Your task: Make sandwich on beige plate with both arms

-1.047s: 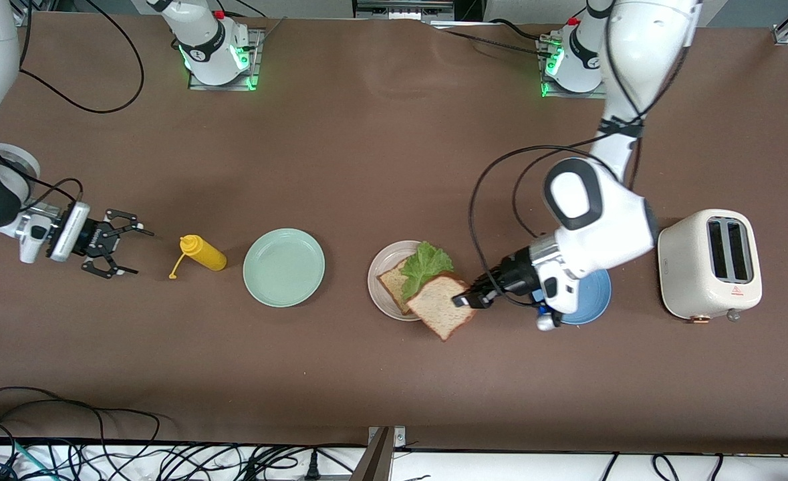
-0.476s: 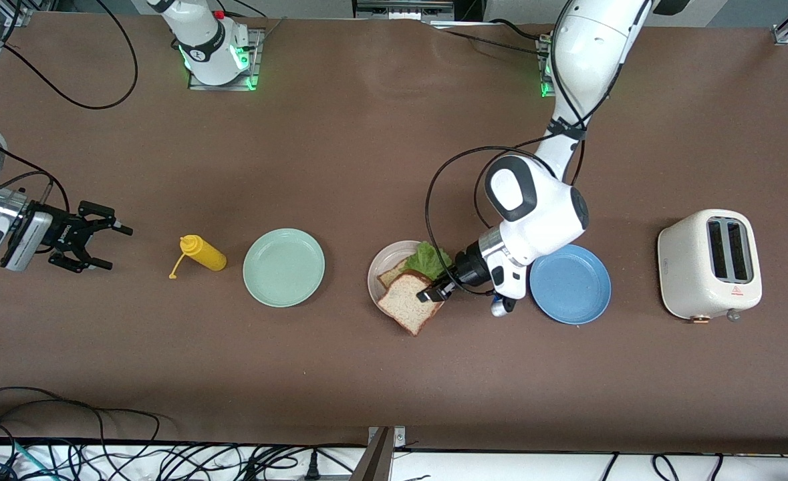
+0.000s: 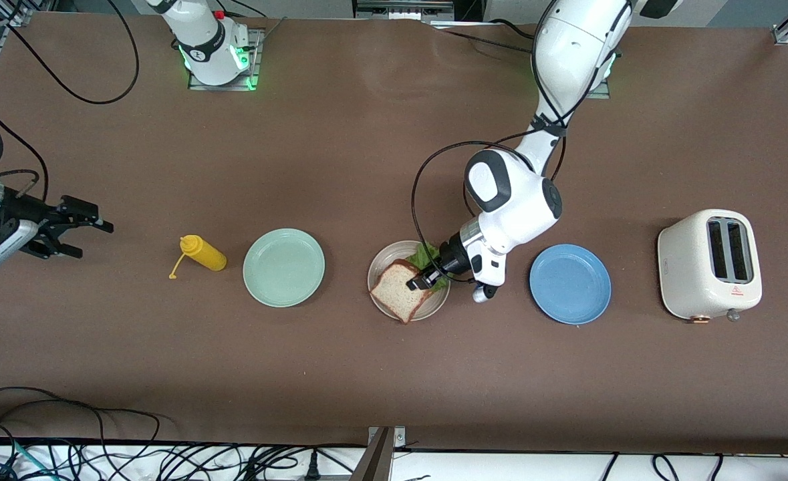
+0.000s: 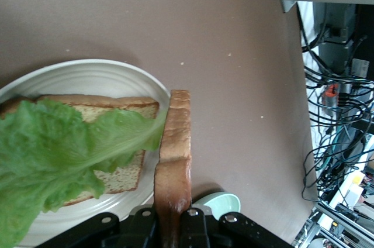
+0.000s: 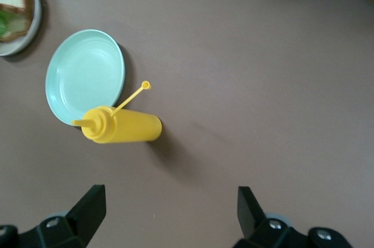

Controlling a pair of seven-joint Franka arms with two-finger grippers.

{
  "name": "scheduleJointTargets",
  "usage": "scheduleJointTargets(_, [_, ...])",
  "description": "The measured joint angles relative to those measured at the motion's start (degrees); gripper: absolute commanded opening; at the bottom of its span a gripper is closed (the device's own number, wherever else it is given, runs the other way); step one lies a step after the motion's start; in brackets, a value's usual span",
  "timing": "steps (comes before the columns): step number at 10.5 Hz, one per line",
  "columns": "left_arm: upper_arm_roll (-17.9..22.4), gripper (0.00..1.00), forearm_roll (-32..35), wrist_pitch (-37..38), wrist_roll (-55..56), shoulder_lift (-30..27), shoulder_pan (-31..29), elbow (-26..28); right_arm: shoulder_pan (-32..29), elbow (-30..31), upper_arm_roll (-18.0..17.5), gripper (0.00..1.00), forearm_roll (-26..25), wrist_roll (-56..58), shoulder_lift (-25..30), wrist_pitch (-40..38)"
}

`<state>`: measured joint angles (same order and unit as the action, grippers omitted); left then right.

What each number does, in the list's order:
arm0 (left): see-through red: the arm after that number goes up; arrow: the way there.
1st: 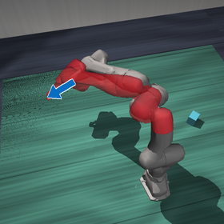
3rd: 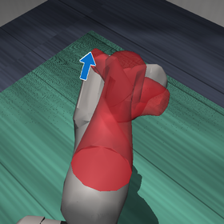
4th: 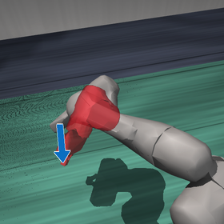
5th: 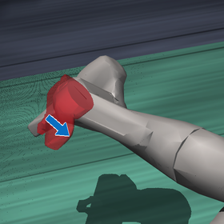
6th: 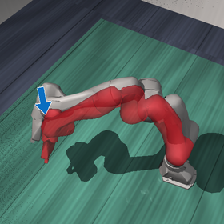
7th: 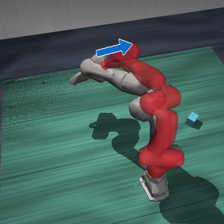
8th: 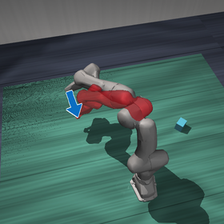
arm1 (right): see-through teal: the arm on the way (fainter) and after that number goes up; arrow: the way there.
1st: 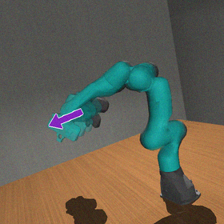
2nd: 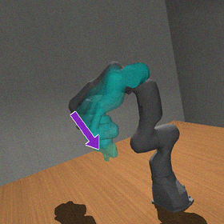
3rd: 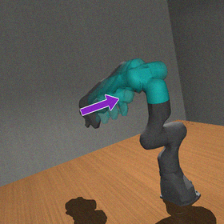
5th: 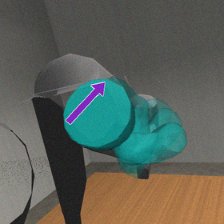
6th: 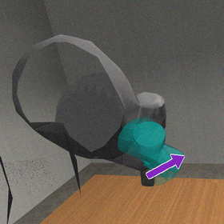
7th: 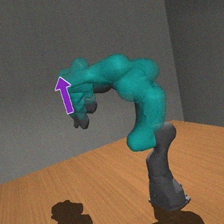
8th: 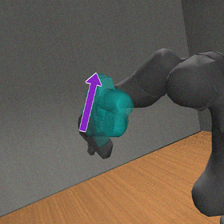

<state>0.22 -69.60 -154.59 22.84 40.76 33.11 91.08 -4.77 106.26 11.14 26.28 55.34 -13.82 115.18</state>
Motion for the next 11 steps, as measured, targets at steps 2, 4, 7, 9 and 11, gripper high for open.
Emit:
scheduleJointTargets(2, [-0.01, 0.0, 0.0, -0.32, -0.02, -0.28, 0.18, 1.03, 0.81, 0.1, -0.04, 1.0, -7.69, -8.01, 2.95, -3.94])
scheduleJointTargets(4, [-0.01, 0.0, 0.0, -0.38, -0.28, -1.42, 0.26, 2.67, 0.87, 0.09, -0.29, 1.0, -14.81, -19.1, 5.72, -8.43])
scheduleJointTargets(7, [-0.01, 0.03, 0.0, -0.4, -3.77, -2.98, 0.53, 6.44, 1.02, 0.09, -5.03, 1.0, -22.33, -37.89, 9.91, -12.11])
scheduleJointTargets(9, [-0.01, 0.99, 0.0, -0.43, -6.06, -3.64, 0.53, 8.47, 1.26, 0.03, -7.51, 1.0, -23.63, -47.56, 12.38, -14.3])
scheduleJointTargets(11, [-0.01, 1.0, 0.0, -0.45, -6.46, -3.76, 0.54, 8.73, 1.96, -0.26, -8.42, 1.0, -23.99, -52.24, 14.35, -16.64])
